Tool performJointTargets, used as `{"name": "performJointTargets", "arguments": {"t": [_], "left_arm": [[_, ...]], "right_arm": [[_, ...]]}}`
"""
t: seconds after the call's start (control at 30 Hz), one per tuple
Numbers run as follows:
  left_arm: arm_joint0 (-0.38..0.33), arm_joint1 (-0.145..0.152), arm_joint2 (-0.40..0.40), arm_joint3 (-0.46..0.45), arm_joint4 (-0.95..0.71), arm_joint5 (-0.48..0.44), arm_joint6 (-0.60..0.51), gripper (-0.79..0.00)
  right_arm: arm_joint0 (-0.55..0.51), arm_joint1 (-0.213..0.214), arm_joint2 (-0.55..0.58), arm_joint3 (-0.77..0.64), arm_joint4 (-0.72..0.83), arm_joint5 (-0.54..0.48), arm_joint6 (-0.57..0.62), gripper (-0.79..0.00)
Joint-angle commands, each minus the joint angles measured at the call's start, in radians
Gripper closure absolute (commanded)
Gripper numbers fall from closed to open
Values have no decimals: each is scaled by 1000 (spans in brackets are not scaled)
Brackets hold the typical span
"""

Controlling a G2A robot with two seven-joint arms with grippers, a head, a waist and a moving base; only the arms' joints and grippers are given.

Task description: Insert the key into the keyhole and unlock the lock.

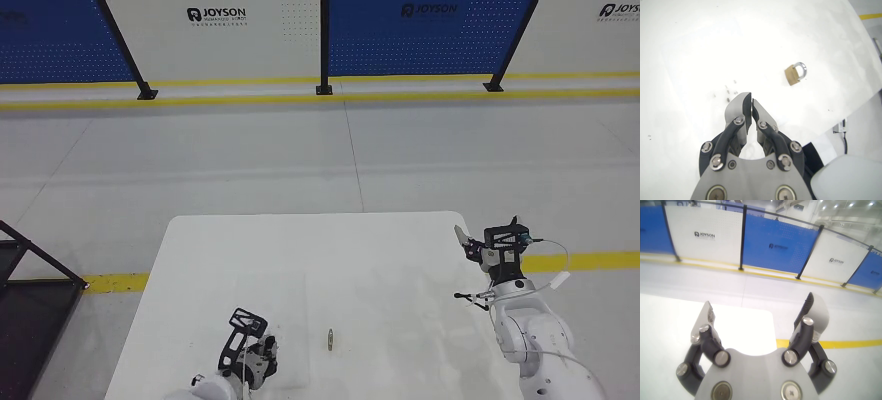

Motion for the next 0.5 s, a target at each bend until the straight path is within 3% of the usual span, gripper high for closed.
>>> {"name": "performJointTargets", "arguments": {"t": [0.0, 0.23, 0.37, 0.47], "left_arm": [[45, 8, -49, 16, -21, -95, 93, 0], [132, 26, -165, 94, -27, -333, 399, 0], [133, 34, -202, 150, -64, -434, 457, 0], [128, 35, -207, 157, -75, -443, 459, 0]], "right_arm": [[0, 0, 0, 0, 0, 0, 0, -785], [-42, 0, -26, -20, -24, -77, -9, -785], [-112, -2, -120, -92, -108, -147, -20, -785], [-145, -4, -220, -123, -186, -215, 0, -785]]}}
